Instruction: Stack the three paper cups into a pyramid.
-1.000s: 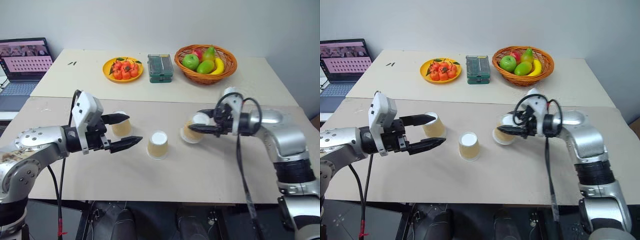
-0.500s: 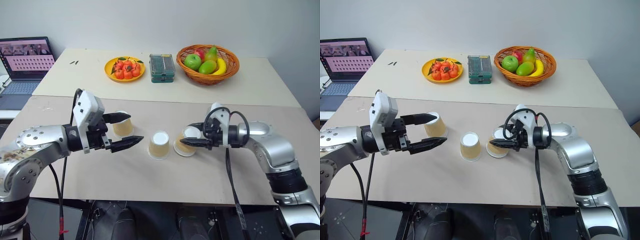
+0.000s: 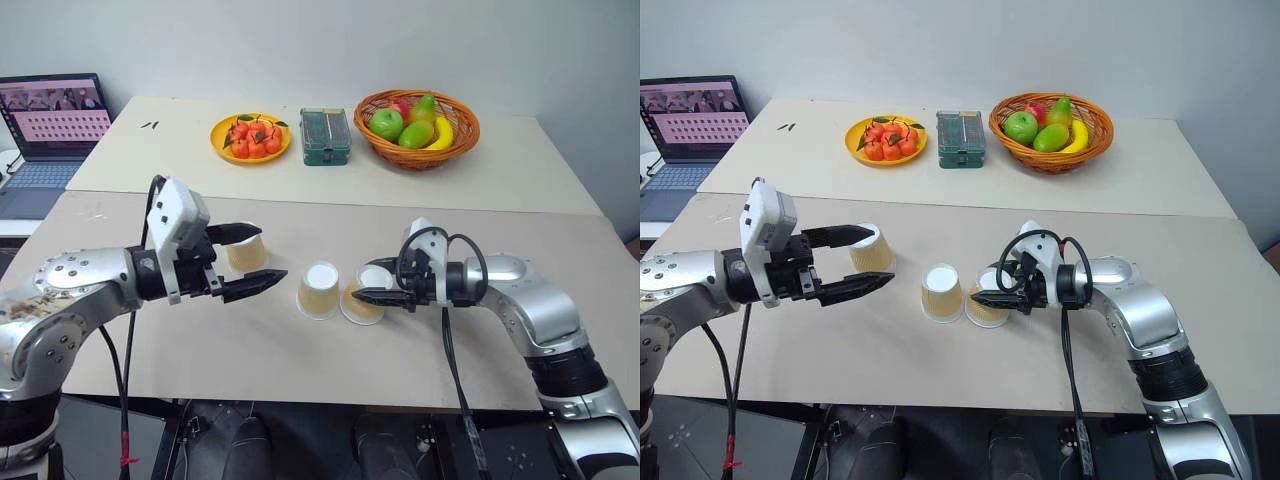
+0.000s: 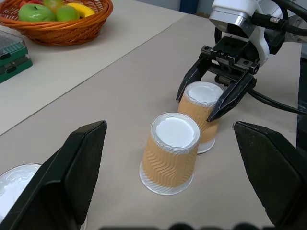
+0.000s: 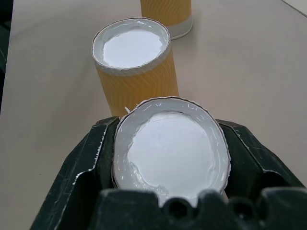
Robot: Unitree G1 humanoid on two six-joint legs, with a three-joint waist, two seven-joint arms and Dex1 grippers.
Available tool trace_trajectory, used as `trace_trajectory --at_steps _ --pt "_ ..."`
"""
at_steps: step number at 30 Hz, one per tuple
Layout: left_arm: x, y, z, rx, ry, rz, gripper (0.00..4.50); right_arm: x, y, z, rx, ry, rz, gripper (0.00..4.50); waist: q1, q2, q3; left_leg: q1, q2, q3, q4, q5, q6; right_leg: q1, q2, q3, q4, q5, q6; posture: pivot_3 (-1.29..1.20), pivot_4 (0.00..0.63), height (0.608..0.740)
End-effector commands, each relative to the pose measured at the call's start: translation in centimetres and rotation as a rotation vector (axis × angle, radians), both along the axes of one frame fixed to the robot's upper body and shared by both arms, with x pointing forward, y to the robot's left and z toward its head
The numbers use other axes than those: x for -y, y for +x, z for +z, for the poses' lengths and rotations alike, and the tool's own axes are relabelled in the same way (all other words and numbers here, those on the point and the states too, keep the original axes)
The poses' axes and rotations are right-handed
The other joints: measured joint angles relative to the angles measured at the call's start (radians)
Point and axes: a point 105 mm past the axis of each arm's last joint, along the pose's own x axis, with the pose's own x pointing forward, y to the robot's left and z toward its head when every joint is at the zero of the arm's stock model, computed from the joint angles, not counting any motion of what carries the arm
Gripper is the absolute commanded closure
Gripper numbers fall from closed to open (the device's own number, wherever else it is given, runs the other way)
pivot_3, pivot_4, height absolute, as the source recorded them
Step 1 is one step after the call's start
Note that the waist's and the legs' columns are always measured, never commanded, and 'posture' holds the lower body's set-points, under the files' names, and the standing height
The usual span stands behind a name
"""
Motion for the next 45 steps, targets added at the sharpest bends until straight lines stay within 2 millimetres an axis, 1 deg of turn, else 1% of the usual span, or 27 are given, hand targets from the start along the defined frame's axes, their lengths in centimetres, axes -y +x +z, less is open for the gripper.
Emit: trace_trajectory --at_steps 1,5,7,9,12,14,18,20,21,25,27,30,33,34,37,40,44,45 --pt "0.3 -0.1 1.0 0.056 -0.006 -0.013 0.00 -0.5 -0.4 0.5 0.012 0.018 0.023 0.04 0.000 0.000 0.000 0.000 0.000 0.000 0.000 0.000 0.000 0.000 0.000 0.000 0.000 0.000 0.000 0.00 0.150 0.740" --pt "0.3 0.0 1.0 0.056 -0.005 -0.014 0.00 -0.9 -0.6 1.6 0.014 0.064 0.038 0.04 0.000 0.000 0.000 0.000 0.000 0.000 0.000 0.000 0.000 0.000 0.000 0.000 0.000 0.000 0.000 0.00 0.150 0.740" --pt "0.4 0.0 1.0 0.055 -0.006 -0.016 0.00 -1.3 -1.0 4.2 0.038 0.137 0.071 0.04 -0.001 0.000 0.000 0.000 0.000 0.000 0.000 0.000 0.000 0.000 0.000 0.000 0.000 0.000 0.000 0.00 0.150 0.740" --pt "0.4 0.1 1.0 0.055 -0.007 -0.018 0.00 -1.3 -1.4 6.1 0.057 0.173 0.093 0.04 -0.003 0.000 0.000 0.000 0.000 0.000 0.000 0.000 0.000 0.000 0.000 0.000 0.000 0.000 0.000 0.00 0.150 0.740" --pt "0.4 0.1 1.0 0.053 -0.007 -0.015 0.00 -0.6 -2.0 8.7 0.066 0.216 0.115 0.04 -0.003 0.000 0.000 0.000 0.000 0.000 0.000 0.000 0.000 0.000 0.000 0.000 0.001 0.000 0.000 0.00 0.150 0.740" --pt "0.4 0.1 1.0 0.052 -0.007 -0.013 0.00 -0.1 -2.0 9.8 0.090 0.213 0.104 0.04 0.002 0.000 0.000 0.000 0.000 0.000 0.000 0.000 0.000 0.000 0.000 0.000 0.000 0.000 0.000 0.00 0.150 0.740" --pt "0.3 0.2 0.9 0.049 -0.013 -0.004 0.00 1.6 -1.2 11.7 0.169 0.181 0.045 0.04 0.004 0.000 0.000 0.000 0.000 0.000 0.000 0.000 0.000 0.000 0.000 0.000 0.000 0.000 0.000 0.00 0.150 0.740" --pt "-0.1 0.1 0.9 0.046 -0.018 0.013 0.00 2.1 -0.8 12.5 0.203 0.174 0.025 0.04 0.003 0.000 0.000 0.000 0.000 0.000 0.000 0.000 0.000 0.000 0.000 0.000 0.000 0.000 0.000 0.00 0.150 0.740" --pt "-0.6 0.1 0.8 0.042 -0.018 0.039 0.00 2.3 -0.5 12.7 0.228 0.153 0.016 0.04 0.001 0.000 0.000 0.000 0.000 0.000 0.000 0.000 0.000 0.000 0.000 0.000 0.000 0.000 0.000 0.00 0.150 0.740" --pt "-2.5 -0.2 0.1 0.033 -0.008 0.135 0.00 2.5 0.5 13.1 0.296 0.091 0.003 0.04 -0.011 0.000 0.000 0.000 0.000 0.000 -0.001 0.000 0.000 -0.001 0.000 0.000 0.000 0.000 -0.001 0.00 0.150 0.740" --pt "-3.6 -0.5 -1.0 0.024 0.027 0.182 0.00 2.5 1.1 13.4 0.325 0.084 -0.004 0.04 -0.014 0.000 0.000 0.000 0.000 0.000 -0.001 0.000 0.000 -0.002 0.000 0.000 0.000 0.000 -0.001 0.00 0.150 0.740" --pt "-5.1 -1.1 -2.3 -0.004 -0.005 0.271 0.00 2.2 1.6 13.4 0.330 0.067 0.014 0.04 -0.013 0.000 0.000 0.000 0.000 0.000 -0.001 0.000 0.000 -0.002 0.000 0.000 0.000 0.000 -0.001 0.00 0.150 0.740" --pt "-6.8 -1.3 -3.9 -0.011 -0.019 0.368 0.00 2.2 1.0 12.6 0.287 0.044 0.077 0.04 -0.007 0.000 0.000 0.000 0.000 0.000 -0.001 0.000 0.000 -0.001 0.000 0.000 0.000 -0.001 -0.002 0.00 0.150 0.740" --pt "-7.6 -1.3 -4.6 -0.006 -0.026 0.418 0.00 2.6 0.6 12.4 0.260 0.040 0.099 0.04 -0.005 0.000 0.000 0.000 0.000 0.000 -0.001 0.000 0.000 -0.001 0.000 0.000 -0.001 0.000 -0.003 0.00 0.150 0.740" --pt "-9.0 -1.4 -6.1 0.014 -0.035 0.505 0.00 4.0 -0.7 12.0 0.186 0.021 0.140 0.04 0.004 0.000 0.000 0.000 0.000 0.000 0.000 0.000 0.000 -0.001 -0.001 0.000 -0.001 0.000 -0.004 0.00 0.150 0.740" --pt "-9.5 -0.9 -6.8 0.046 -0.061 0.551 0.00 5.1 -1.7 11.9 0.145 0.005 0.152 0.04 0.012 0.000 0.000 0.000 0.000 0.000 0.000 0.000 0.000 -0.001 -0.001 0.000 -0.001 0.000 -0.004 0.00 0.150 0.740" --pt "-9.0 0.0 -7.4 0.115 -0.032 0.549 0.00 5.7 -2.3 11.9 0.131 -0.001 0.136 0.04 0.012 0.000 0.000 0.001 0.000 0.000 0.000 0.000 0.000 -0.001 -0.001 0.000 -0.001 -0.001 -0.003 0.00 0.150 0.740" --pt "-9.0 0.4 -7.2 0.140 -0.032 0.556 0.00 5.8 -2.4 11.9 0.130 -0.004 0.131 0.04 0.012 0.000 0.000 0.001 0.000 0.000 0.000 0.000 0.000 -0.001 -0.001 0.000 -0.001 -0.001 -0.003 0.00 0.150 0.740"
